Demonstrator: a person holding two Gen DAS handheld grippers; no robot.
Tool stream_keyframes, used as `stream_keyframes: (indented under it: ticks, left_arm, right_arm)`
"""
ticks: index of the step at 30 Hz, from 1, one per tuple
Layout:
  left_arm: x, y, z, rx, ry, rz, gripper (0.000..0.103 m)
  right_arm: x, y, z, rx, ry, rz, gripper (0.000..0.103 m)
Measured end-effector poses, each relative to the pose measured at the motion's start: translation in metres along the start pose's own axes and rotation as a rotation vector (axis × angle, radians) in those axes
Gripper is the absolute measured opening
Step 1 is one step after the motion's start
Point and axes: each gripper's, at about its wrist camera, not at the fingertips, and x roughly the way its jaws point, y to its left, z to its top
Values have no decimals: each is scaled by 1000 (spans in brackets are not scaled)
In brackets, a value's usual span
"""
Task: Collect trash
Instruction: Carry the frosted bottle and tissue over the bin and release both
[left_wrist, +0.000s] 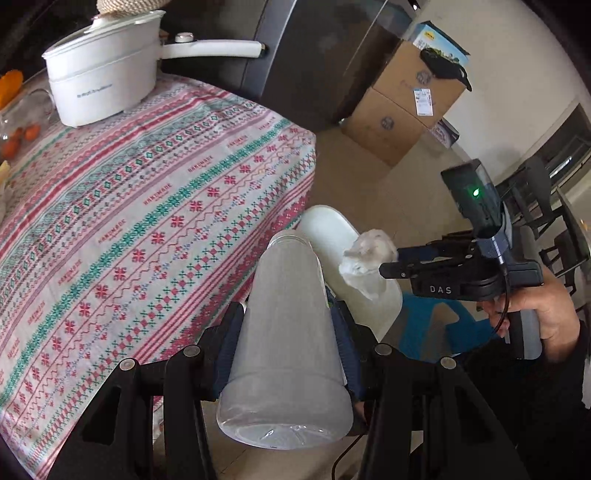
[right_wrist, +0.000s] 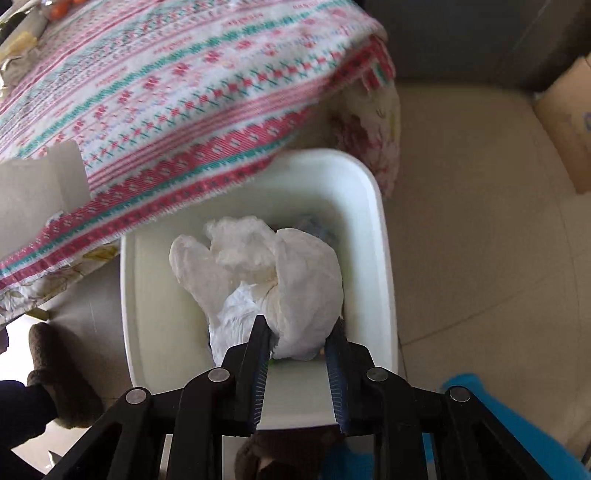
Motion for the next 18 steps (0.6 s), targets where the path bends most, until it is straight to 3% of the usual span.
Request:
stream_keyframes:
  ticks: [1,4,12,16,18]
  left_arm:
    - [7,-3,0,5,12,1,51]
    - [24,-9,2,18,35,7,51]
    - [59,-22,6,60,53,11,52]
    - [71,-32,9,159,-19,49,52]
    - [77,-33,12,170,-16,71,54]
  right_arm:
    - [-1,-3,-1,12,2,5,41]
    - [-11,-11,-3,33,-34,15,54]
    - [-30,-28,-5,81,-103,19,60]
    - [-35,-36,-7,109,-122,17,62]
    - [-37,-38,-7,120,-129,20,62]
